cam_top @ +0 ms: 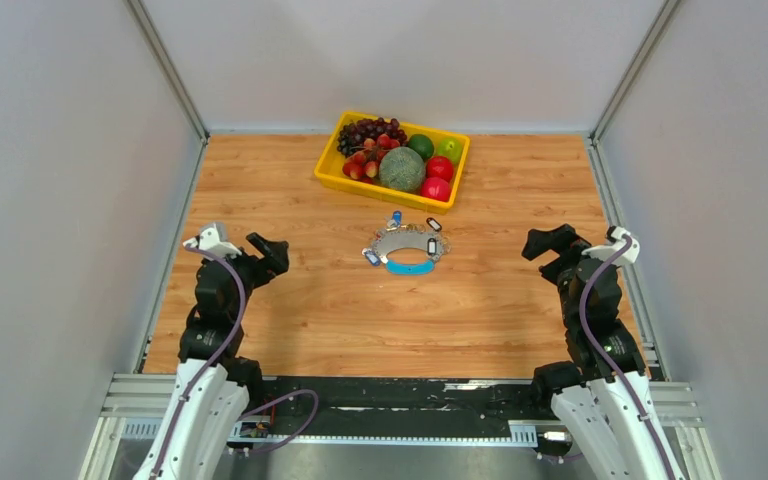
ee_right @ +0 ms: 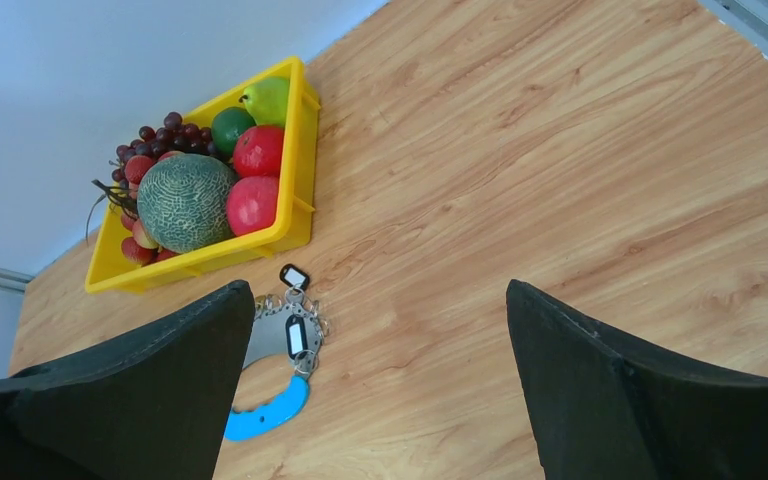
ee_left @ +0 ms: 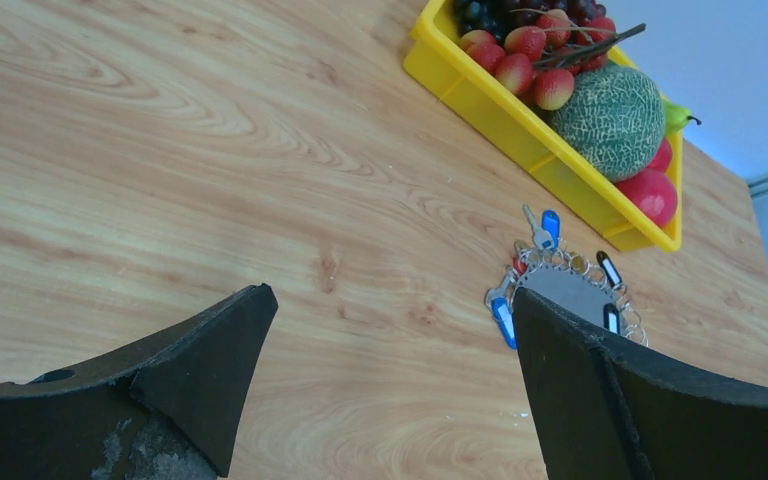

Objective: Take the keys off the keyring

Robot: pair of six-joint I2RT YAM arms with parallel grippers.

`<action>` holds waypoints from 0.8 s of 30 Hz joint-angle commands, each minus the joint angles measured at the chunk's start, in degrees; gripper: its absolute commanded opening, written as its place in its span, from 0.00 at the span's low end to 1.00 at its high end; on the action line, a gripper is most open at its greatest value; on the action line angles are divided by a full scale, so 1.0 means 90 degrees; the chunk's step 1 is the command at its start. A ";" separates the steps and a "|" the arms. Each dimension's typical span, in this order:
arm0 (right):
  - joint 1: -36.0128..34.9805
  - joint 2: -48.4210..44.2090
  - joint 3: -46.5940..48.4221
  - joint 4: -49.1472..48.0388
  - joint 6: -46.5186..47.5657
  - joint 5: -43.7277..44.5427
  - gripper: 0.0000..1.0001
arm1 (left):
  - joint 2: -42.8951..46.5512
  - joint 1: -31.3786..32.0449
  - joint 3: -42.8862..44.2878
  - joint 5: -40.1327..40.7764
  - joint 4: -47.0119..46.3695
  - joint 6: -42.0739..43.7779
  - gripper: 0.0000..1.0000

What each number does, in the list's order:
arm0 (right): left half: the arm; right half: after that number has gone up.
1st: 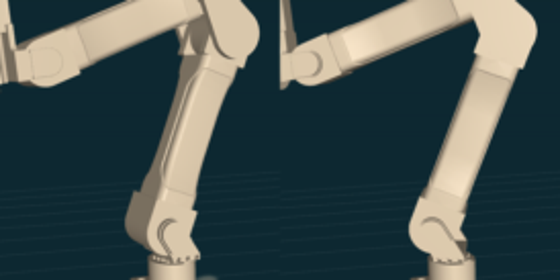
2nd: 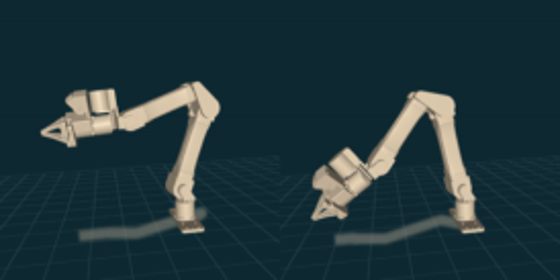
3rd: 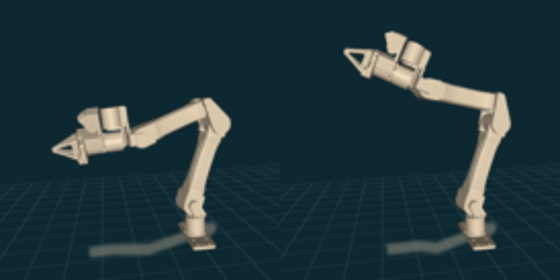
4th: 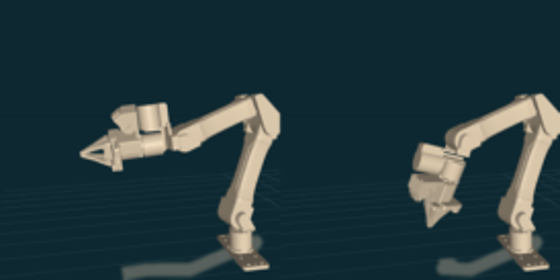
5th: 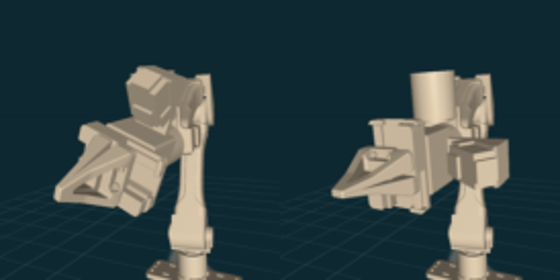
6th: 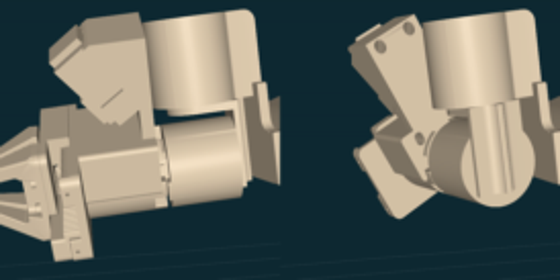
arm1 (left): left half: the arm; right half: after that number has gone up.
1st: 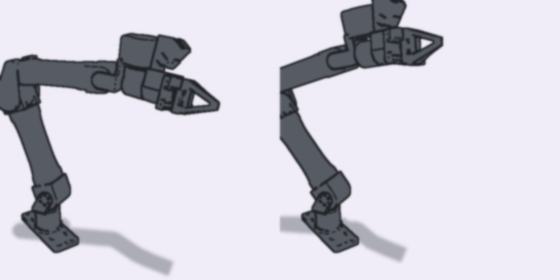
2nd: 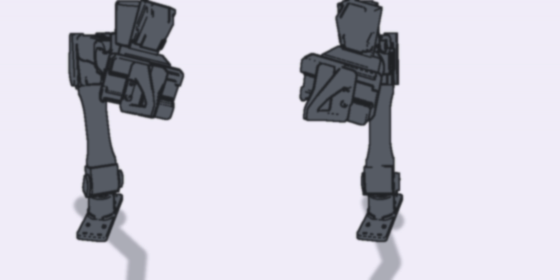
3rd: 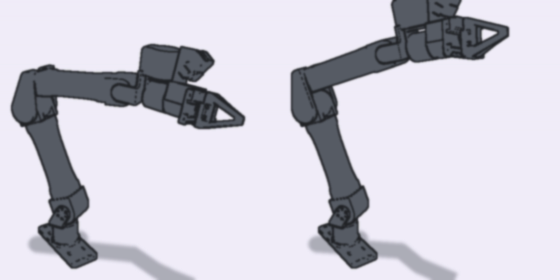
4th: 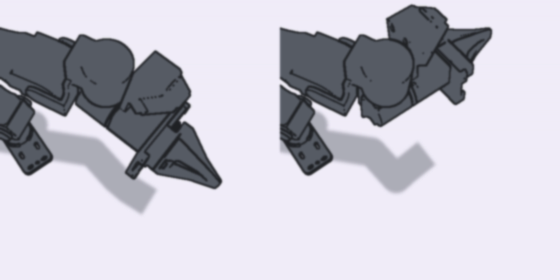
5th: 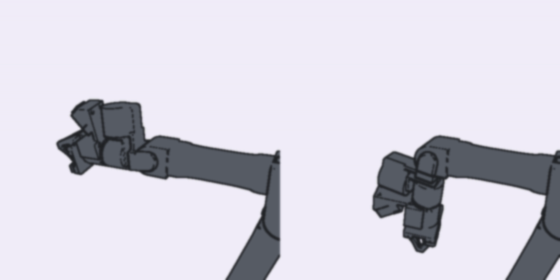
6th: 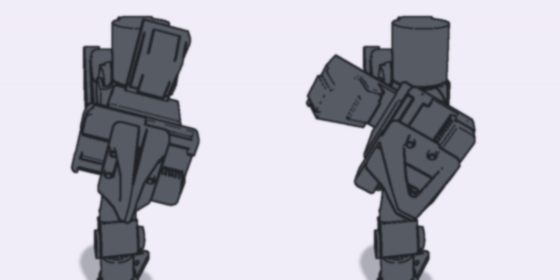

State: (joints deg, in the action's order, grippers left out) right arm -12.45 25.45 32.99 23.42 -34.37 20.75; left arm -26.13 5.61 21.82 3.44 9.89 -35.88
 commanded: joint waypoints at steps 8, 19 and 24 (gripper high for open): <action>0.0002 0.0104 0.0106 0.0065 -0.0348 0.0126 1.00 | -0.0216 0.0002 0.0117 -0.0129 -0.0320 0.0194 1.00; -0.0021 0.0625 -0.0433 -0.1227 -0.0179 -0.1849 0.87 | -0.1019 0.0127 0.0044 -0.1218 -0.1130 -0.0094 1.00; -0.0663 0.2724 0.0367 -0.1365 0.0453 -0.2030 0.85 | -0.1703 0.0971 0.0228 -0.0496 -0.1624 -0.0022 1.00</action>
State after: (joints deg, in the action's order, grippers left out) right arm -14.02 38.96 30.57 15.75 -34.83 6.98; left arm -38.06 9.37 22.06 -3.62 1.61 -35.83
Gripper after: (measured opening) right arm 0.843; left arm 1.000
